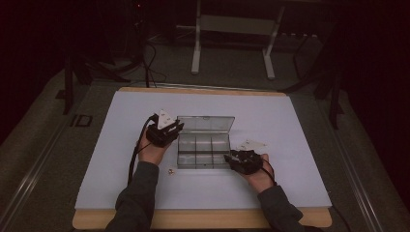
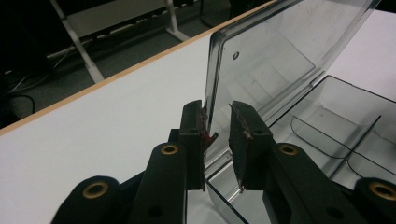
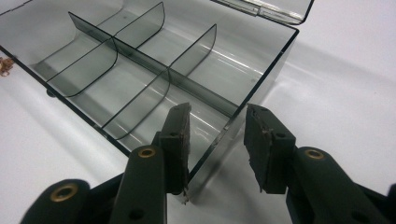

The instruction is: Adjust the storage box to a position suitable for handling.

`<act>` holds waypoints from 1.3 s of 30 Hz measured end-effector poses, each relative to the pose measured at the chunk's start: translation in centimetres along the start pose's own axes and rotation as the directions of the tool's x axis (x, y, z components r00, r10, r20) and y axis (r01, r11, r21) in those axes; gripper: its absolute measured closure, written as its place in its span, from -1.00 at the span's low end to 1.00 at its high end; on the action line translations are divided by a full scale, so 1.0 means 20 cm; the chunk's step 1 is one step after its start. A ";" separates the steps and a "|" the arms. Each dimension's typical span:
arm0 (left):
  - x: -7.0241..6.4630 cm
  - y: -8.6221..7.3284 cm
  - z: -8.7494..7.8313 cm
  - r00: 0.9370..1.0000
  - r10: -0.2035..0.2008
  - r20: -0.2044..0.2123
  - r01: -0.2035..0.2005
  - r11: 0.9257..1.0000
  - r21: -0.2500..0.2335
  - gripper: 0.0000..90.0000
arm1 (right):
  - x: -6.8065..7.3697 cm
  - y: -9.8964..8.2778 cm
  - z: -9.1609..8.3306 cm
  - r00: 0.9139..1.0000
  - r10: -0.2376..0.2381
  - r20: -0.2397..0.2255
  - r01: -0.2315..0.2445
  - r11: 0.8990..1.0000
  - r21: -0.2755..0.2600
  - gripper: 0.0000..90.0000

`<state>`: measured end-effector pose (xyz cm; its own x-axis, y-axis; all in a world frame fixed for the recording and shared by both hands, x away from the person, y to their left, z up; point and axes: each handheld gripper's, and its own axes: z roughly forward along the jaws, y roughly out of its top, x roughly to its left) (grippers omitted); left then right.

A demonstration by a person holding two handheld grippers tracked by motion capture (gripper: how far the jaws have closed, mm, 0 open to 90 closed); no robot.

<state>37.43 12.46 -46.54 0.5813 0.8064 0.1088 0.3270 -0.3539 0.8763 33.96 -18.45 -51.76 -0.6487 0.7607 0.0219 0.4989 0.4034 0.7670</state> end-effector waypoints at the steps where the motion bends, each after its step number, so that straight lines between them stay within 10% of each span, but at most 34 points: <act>1: 0.01 -0.01 0.01 1.000 -0.001 0.006 0.001 1.000 0.000 0.68 | 0.00 0.00 0.00 1.000 0.000 0.000 0.000 1.000 -0.003 0.37; 21: 0.05 -0.05 0.10 0.999 -0.029 0.028 0.028 0.999 0.017 0.65 | -0.02 0.02 -0.04 0.999 -0.008 -0.043 0.003 0.995 -0.105 0.31; 39: 0.07 -0.09 0.16 0.997 -0.062 0.039 0.062 0.998 0.014 0.62 | -0.03 0.01 -0.02 0.999 0.012 -0.046 -0.016 0.997 -0.075 0.35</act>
<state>40.10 12.75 -49.37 0.5882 0.8079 0.0357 0.3724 -0.3098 0.8749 34.20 -18.99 -51.30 -0.6680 0.7417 0.0607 0.4649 0.3523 0.8123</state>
